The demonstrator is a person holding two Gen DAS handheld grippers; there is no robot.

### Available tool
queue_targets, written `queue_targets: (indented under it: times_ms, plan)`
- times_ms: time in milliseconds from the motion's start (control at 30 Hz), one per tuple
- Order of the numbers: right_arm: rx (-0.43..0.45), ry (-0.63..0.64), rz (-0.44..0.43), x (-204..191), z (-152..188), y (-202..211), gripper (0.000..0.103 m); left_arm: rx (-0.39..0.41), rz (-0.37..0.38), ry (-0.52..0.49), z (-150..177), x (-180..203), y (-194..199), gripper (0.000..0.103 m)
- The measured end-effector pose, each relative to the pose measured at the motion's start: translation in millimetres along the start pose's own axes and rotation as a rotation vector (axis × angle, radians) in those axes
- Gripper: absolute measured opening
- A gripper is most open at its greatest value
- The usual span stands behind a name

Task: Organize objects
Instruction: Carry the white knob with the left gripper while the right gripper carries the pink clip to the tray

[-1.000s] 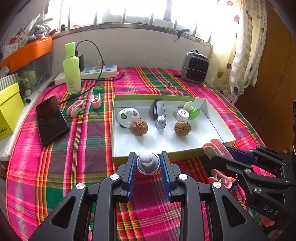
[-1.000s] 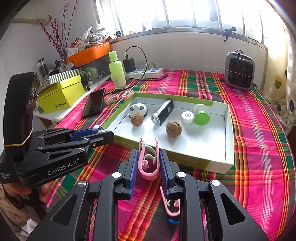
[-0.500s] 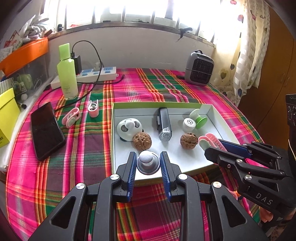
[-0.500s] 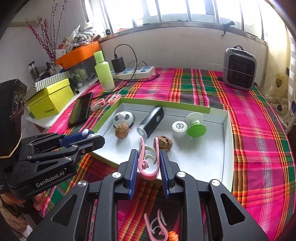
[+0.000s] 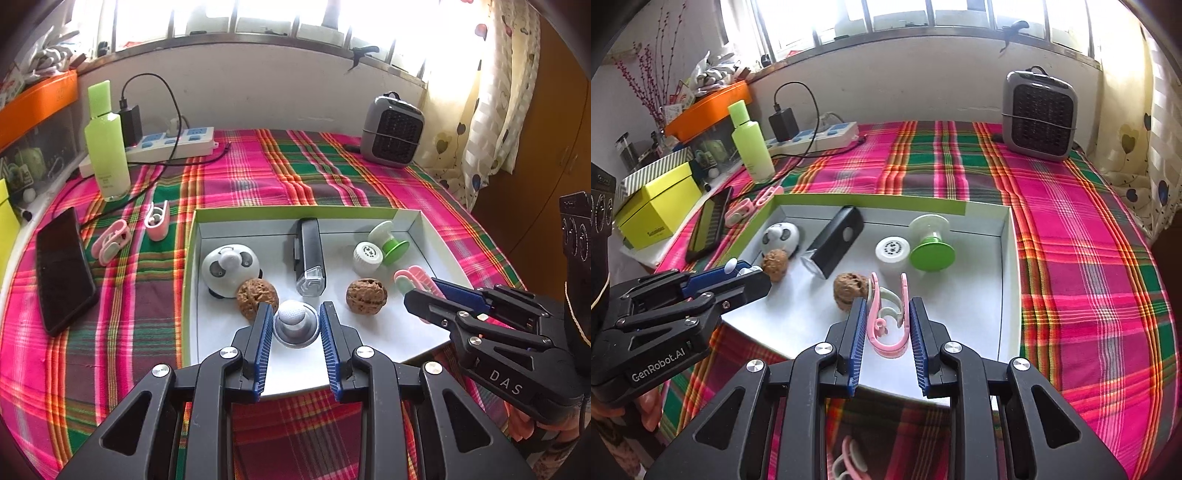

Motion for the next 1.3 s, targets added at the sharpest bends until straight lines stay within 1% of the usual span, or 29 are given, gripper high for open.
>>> queue_targets:
  times_ms: [200,500,1000,1300]
  plan:
    - [-0.017,-0.001,0.016,5.7,-2.5,-7.3,0.025,-0.028,0.001,-0.001,-1.6,2.3,-12.8,0.024]
    - [-0.041,-0.004,0.021,11.3,-3.7,-15.7,0.025,-0.038,-0.003,-0.023,-3.4,8.3,-22.3,0.024]
    - [-0.061,0.013,0.026,8.1,-4.9,-24.5,0.025,-0.071,-0.024,-0.034,-5.5,13.0,-37.1,0.024]
    - [-0.064,0.025,0.040,8.5,-4.8,-27.8,0.025,-0.069,-0.035,-0.041,-6.8,15.1,-40.2,0.024]
Point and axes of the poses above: each gripper's, at about its wrist camera, not at the fingertips, and y roughly against the way its jaws point, x to its right, z to its underside, the point moved 1 cm from there along -y, roughly the way its jaws point, and after that the axes turned 7 degrees about -z, right-handed, at the moved point
